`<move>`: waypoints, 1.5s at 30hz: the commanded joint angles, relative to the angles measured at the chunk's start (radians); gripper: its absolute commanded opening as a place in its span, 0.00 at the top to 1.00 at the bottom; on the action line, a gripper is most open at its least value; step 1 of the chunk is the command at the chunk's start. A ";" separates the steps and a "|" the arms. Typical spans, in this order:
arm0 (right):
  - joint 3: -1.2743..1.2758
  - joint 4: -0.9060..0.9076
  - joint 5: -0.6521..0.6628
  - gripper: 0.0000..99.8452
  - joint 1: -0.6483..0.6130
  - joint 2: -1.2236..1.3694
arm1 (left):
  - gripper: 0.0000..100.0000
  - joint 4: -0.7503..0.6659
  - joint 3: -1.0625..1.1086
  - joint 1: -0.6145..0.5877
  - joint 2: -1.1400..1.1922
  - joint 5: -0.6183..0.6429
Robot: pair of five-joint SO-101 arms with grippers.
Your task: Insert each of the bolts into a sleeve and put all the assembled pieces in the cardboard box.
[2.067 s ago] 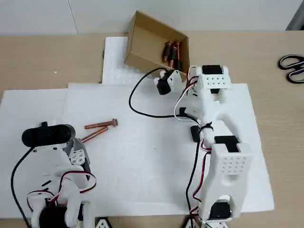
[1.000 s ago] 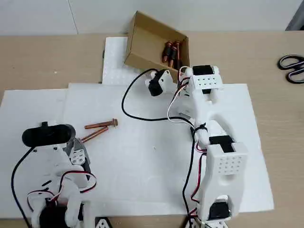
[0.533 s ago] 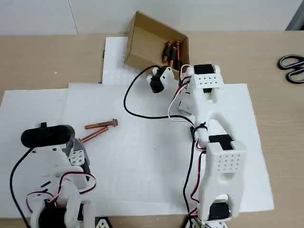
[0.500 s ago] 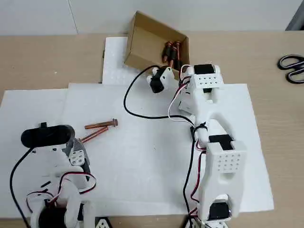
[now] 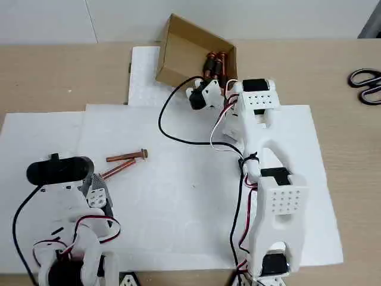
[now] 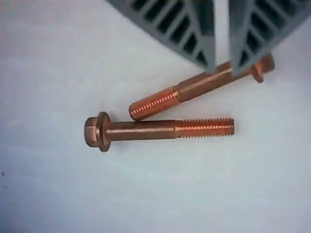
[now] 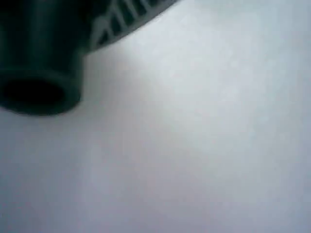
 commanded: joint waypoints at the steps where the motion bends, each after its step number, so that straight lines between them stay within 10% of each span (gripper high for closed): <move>1: -0.041 0.021 -0.101 0.99 -0.019 -0.015 | 0.99 -0.002 -0.036 -0.003 -0.009 -0.009; 28: 0.199 0.323 -0.591 1.00 -0.021 -0.601 | 0.99 0.003 -0.237 0.006 0.009 -0.005; 45: 0.623 0.318 -0.609 1.00 0.021 -1.012 | 0.99 0.152 -0.989 0.006 0.810 0.000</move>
